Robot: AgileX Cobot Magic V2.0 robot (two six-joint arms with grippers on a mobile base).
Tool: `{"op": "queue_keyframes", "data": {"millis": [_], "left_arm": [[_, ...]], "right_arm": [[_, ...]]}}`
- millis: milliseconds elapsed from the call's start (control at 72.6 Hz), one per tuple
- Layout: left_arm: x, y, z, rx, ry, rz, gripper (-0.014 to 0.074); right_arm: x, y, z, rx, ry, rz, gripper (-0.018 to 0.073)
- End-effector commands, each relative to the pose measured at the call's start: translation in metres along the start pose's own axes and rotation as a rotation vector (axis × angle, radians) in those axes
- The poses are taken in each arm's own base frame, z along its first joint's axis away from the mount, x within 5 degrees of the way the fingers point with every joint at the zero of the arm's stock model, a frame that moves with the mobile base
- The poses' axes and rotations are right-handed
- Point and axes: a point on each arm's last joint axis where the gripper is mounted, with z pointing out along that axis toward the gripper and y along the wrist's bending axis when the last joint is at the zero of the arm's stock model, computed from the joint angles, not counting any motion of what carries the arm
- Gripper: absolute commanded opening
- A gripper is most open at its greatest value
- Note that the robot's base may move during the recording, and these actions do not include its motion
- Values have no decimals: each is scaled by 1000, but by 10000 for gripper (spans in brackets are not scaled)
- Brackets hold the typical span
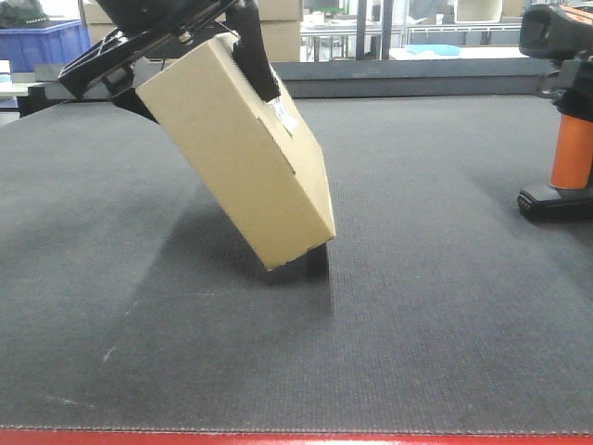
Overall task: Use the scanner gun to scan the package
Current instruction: 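Grasp the orange scanner gun handle with the right gripper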
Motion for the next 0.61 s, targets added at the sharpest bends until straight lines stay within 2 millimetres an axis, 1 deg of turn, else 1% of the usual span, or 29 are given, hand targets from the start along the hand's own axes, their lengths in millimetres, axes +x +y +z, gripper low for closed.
{"op": "queue_keyframes", "data": {"millis": [0, 165, 593], "left_arm": [[0, -3, -1, 16, -8, -4, -111], [0, -3, -1, 16, -8, -4, -111], [0, -3, -1, 16, -8, -4, -111]], "right_arm": [[-5, 0, 3, 2, -23, 7, 488], [-8, 1, 6, -1, -34, 6, 488], [-8, 0, 7, 1, -27, 6, 486]]}}
